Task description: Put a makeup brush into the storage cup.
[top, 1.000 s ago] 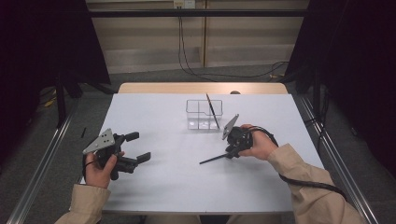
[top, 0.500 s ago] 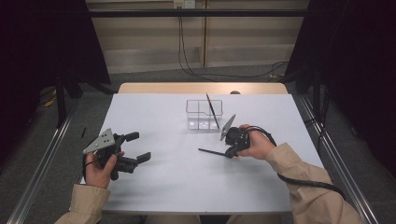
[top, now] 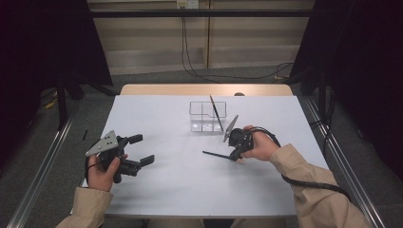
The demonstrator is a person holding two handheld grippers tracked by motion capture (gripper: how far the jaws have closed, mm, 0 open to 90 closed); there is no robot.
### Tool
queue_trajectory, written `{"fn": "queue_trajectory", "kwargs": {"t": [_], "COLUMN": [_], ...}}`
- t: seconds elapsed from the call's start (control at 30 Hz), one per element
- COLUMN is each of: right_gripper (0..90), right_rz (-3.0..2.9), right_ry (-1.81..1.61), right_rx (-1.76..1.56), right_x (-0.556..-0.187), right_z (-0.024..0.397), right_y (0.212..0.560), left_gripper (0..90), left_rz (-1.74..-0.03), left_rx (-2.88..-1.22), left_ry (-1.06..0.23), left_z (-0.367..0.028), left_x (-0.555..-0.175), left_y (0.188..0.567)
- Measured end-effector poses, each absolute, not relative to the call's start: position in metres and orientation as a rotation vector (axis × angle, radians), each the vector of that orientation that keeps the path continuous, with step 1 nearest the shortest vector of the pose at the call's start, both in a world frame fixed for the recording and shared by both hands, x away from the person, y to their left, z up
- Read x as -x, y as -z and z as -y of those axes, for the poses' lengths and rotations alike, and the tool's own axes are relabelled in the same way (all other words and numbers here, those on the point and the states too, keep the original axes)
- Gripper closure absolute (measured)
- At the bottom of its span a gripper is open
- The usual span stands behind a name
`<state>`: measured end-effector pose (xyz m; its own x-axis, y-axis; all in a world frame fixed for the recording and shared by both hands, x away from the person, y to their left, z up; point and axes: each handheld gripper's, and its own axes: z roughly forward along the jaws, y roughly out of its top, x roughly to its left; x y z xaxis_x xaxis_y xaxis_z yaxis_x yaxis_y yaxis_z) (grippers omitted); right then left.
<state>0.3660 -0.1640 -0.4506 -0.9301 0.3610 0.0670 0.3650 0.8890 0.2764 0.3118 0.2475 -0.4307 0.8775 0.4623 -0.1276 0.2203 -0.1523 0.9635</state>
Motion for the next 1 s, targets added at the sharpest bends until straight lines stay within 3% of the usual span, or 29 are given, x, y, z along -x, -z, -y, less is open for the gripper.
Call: {"fn": "queue_trajectory", "kwargs": {"t": [1.0], "right_gripper": [84.4], "right_rz": [3.001], "right_ry": [0.496], "right_rx": [0.537], "right_x": [-0.357], "right_z": [0.168], "right_y": [0.43], "left_gripper": [4.7], "left_rz": [-0.467], "left_rx": [-1.814], "left_ry": [-0.155], "left_z": [-0.217], "left_x": [-0.322], "left_y": [0.43]}}
